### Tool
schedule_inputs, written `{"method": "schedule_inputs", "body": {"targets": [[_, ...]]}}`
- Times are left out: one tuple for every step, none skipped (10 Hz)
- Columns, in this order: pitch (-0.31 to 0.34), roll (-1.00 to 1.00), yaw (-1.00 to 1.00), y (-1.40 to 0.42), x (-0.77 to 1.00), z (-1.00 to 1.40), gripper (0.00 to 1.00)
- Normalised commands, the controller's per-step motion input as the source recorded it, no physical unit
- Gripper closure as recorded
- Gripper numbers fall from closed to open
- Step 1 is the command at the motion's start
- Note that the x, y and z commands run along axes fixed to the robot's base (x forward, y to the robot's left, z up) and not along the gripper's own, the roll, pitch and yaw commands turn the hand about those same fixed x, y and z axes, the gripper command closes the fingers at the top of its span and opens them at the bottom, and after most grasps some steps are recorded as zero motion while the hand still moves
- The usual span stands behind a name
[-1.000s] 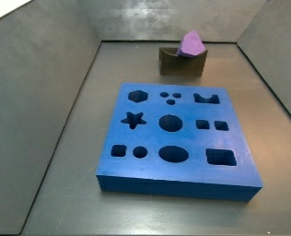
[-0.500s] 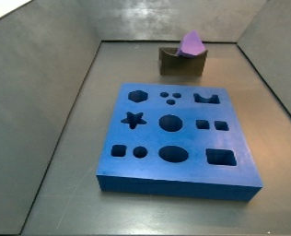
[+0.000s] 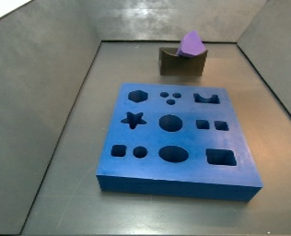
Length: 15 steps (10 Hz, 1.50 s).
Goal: Pick up the 3 prong object. Move up. Rotate the 3 prong object. Place the 3 prong object on the fixture. Regrasp the 3 prong object. Move to above the board. Insert the 3 prong object.
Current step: Regrasp the 3 prong object.
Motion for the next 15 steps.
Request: {"method": "schedule_inputs", "body": {"targets": [[0.179, 0.98, 0.14, -0.04, 0.09, -0.01, 0.00], [0.167, 0.72, 0.17, -0.05, 0.10, -0.01, 0.00], [0.145, 0.53, 0.18, -0.05, 0.10, -0.01, 0.00], [0.111, 0.32, 0.20, -0.04, 0.09, 0.00, 0.00], [0.089, 0.25, 0.20, -0.03, 0.09, 0.00, 0.00], [0.057, 0.16, 0.25, 0.04, 0.03, -1.00, 0.00], [0.037, 0.15, 0.25, 0.04, 0.03, -1.00, 0.00], [-0.025, 0.13, 0.21, 0.04, 0.04, -1.00, 0.00], [-0.056, 0.12, 0.19, 0.04, 0.05, -1.00, 0.00], [-0.109, 0.10, 0.15, 0.03, 0.06, -1.00, 0.00], [-0.133, 0.09, 0.11, 0.03, 0.06, -1.00, 0.00], [-0.145, 0.08, 0.07, 0.03, 0.07, -1.00, 0.00], [-0.146, 0.08, 0.02, 0.03, 0.08, -1.00, 0.00], [-0.136, 0.08, -0.01, 0.02, 0.08, -1.00, 0.00], [-0.118, 0.08, -0.04, 0.02, 0.09, -1.00, 0.00]]}}
